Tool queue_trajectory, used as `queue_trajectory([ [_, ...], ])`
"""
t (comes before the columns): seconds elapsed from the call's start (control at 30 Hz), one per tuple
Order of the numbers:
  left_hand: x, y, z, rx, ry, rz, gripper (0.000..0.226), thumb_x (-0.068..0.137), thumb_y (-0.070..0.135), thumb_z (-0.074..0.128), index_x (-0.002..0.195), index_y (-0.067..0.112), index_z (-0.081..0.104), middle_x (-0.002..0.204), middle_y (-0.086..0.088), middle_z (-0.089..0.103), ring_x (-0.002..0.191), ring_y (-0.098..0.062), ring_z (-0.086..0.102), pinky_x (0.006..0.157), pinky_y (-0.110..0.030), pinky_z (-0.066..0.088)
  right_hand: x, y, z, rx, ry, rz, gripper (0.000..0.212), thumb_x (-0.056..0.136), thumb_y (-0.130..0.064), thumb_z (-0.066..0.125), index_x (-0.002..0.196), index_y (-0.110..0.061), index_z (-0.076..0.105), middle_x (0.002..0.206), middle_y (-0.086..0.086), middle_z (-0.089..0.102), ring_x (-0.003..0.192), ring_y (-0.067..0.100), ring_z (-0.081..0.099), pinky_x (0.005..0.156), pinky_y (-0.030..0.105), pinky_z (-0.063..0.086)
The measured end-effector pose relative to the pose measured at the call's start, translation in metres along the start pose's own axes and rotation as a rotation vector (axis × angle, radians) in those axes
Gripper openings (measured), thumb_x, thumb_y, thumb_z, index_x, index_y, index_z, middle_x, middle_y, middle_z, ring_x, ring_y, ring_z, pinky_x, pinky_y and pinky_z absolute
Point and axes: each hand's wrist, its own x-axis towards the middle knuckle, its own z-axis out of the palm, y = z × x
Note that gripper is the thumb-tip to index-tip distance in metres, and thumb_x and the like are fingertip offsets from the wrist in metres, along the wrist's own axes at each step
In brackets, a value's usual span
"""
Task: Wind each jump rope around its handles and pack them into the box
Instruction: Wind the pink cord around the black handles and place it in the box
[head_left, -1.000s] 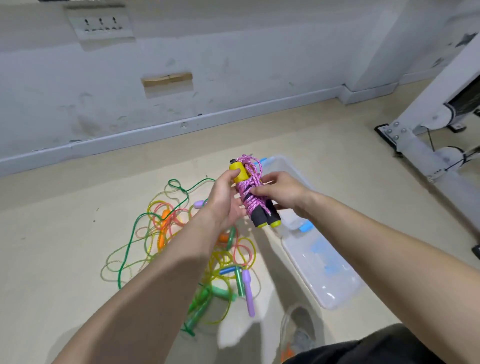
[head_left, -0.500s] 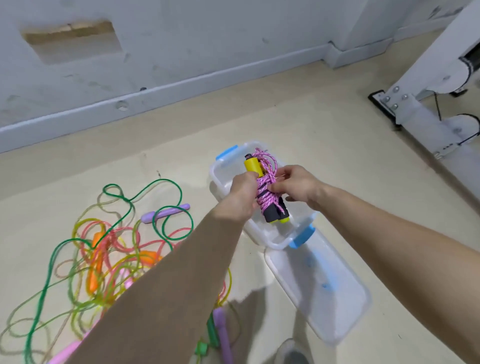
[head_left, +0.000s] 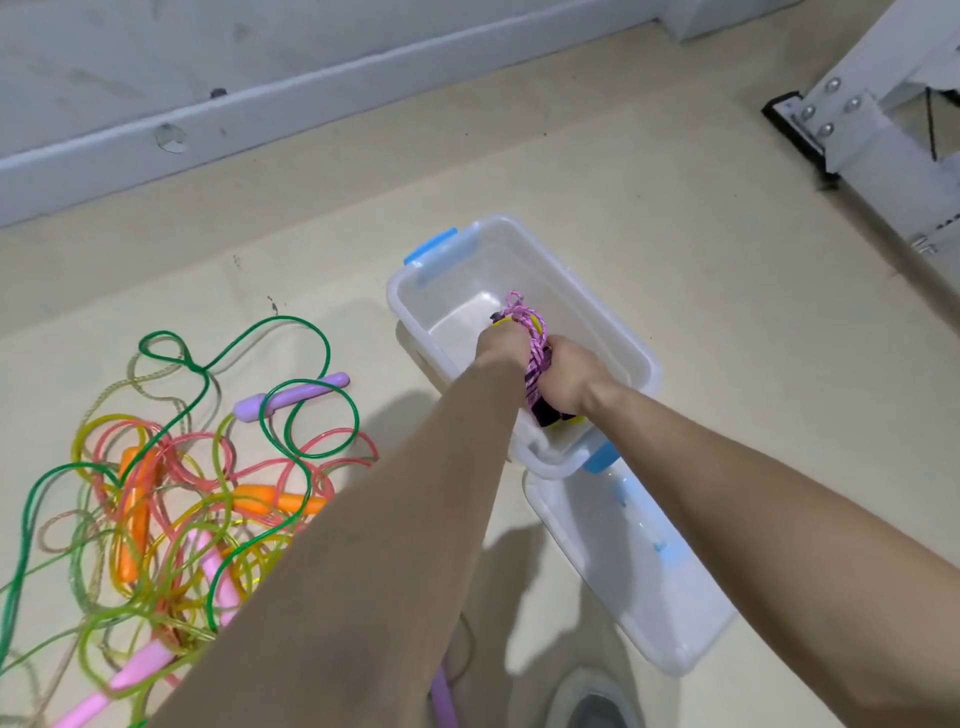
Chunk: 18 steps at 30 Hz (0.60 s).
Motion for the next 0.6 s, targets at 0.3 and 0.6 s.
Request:
queue_trajectory([
  [0.3,-0.089,0.018,-0.023,0.037,-0.097,0.012,0.029,0.105,0.027,0.047,0.083,0.012,0.058,0.068,-0.004,0.060,0.058,-0.020,0.052,0.044,-0.018,0.037,-0.054,-0.029,-0.031,0.003,0.004,-0.020,0.020,0.097,-0.020,0.048,0.116,-0.013,0.053,0.110,0.011,0.064,0.094,0.029,0.055,0.074,0.031,0.040],
  [0.6,-0.222,0.029,-0.168,0.643,0.100,0.395,0.024,0.085,0.031,0.056,0.076,0.010,0.065,0.090,-0.024,0.065,0.100,-0.041,0.068,0.075,-0.039,0.050,-0.179,-0.124,-0.047,-0.252,-0.052,-0.253,0.042,0.095,-0.023,0.050,0.136,-0.012,0.053,0.132,0.010,0.059,0.097,0.024,0.062,0.078,0.033,0.051],
])
